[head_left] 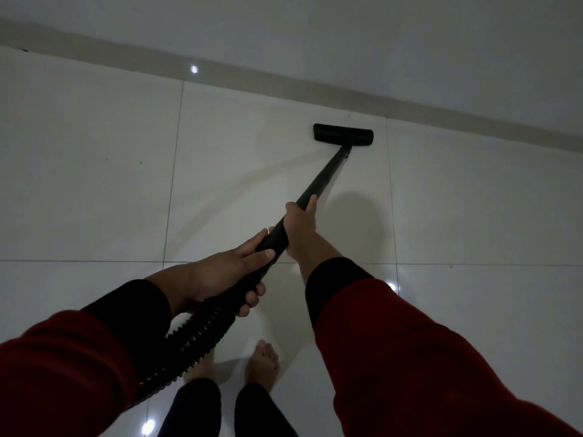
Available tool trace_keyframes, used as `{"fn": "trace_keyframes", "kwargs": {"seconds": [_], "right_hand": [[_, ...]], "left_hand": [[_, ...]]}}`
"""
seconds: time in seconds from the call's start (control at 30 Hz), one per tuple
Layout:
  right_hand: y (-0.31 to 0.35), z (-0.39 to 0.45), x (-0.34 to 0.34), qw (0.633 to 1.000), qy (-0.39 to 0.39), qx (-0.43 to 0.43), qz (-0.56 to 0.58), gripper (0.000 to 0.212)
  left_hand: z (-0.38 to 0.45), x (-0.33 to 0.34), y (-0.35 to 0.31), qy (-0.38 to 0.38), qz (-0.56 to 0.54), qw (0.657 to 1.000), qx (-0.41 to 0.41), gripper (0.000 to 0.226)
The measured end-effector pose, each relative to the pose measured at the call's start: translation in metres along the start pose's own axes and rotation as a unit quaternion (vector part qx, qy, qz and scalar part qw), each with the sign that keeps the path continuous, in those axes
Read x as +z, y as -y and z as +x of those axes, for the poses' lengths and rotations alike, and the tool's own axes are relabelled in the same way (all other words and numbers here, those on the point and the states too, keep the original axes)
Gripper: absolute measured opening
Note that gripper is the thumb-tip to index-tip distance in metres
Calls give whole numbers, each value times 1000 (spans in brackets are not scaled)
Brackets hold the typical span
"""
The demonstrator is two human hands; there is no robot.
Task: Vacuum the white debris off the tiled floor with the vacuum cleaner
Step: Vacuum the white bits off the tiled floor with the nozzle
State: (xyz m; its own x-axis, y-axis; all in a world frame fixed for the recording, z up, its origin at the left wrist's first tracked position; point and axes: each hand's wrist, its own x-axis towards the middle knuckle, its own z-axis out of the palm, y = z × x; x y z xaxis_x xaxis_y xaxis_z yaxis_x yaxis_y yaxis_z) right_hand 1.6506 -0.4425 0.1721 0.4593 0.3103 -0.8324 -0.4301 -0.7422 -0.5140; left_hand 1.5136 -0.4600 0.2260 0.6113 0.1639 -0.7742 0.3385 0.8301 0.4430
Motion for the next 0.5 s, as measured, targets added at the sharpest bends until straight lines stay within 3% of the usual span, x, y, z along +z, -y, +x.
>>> {"fn": "trace_keyframes", "kwargs": {"seconds": [0.5], "right_hand": [[46, 32, 0, 1000, 10, -17, 21, 69]], "left_hand": [[34, -1, -42, 3, -9, 1000, 9, 53]]}}
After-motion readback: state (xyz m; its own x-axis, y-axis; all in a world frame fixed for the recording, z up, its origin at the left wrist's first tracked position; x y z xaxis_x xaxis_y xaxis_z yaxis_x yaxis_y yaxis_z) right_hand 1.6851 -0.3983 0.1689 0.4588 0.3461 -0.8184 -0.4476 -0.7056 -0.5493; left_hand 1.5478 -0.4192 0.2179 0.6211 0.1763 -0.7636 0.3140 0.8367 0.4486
